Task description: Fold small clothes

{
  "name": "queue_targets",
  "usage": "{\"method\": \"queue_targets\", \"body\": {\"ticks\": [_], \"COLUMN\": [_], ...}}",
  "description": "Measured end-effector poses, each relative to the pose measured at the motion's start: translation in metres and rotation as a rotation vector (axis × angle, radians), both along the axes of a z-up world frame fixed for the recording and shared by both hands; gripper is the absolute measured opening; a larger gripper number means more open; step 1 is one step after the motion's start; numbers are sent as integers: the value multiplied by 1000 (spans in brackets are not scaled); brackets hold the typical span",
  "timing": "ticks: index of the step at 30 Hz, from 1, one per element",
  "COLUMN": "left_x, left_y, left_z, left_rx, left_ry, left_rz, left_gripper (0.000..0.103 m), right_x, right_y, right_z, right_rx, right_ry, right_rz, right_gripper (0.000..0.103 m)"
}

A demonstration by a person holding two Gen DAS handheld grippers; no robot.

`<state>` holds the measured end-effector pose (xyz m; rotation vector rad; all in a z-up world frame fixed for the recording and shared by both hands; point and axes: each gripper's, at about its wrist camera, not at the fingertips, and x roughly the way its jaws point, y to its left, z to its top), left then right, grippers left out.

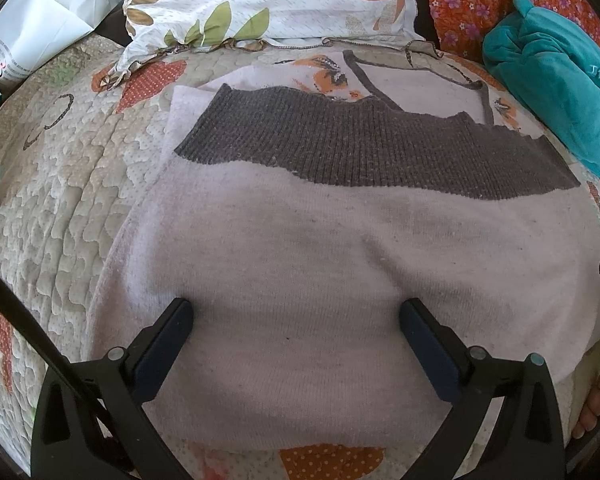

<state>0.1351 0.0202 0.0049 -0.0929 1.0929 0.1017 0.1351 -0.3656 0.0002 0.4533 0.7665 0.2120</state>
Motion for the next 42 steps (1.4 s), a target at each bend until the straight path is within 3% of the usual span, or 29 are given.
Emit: {"method": "queue_targets", "body": {"ticks": [8,17,23,24,26,27,28,30,35,39,42], "left_x": [-4,-60,-74,-73,-74,-75,-77,-82,-95,-105,-112], "left_y": [5,48,97,106,122,130,139,155,196,225,245], "left_z": [8,73,82,82,83,85,87,92,105,108,109], "left_rx": [-32,-106,-147,-142,-143,-151,-164,-183,-232,-252,-264], "left_ry": [-8,-217,-238,-237,-241,-244,-251,-264,-306,-318,-324], "left_rz": [13,172,281,302,336,352,369,390,469,544,595], "left_gripper": [100,99,99,99,99,99,99,99,99,99,99], "right_x": [2,-17,-31,-25,-13,-3,3,9,12,15,6], "right_y": [-3,-8,11,14,16,17,16,22,92,202,291], "right_z": [-1,4,10,11,12,9,8,18,74,110,108], "right_rx": [26,75,23,14,18,36,52,59,-94,-249,-343], "right_ry": [-8,28,74,99,145,190,218,226,97,-11,-52], "right_rz": [16,-1,-34,-39,-57,-60,-67,-92,-7,196,395], "right_gripper": [93,93,93,88,62,33,24,19,16,14,11]}}
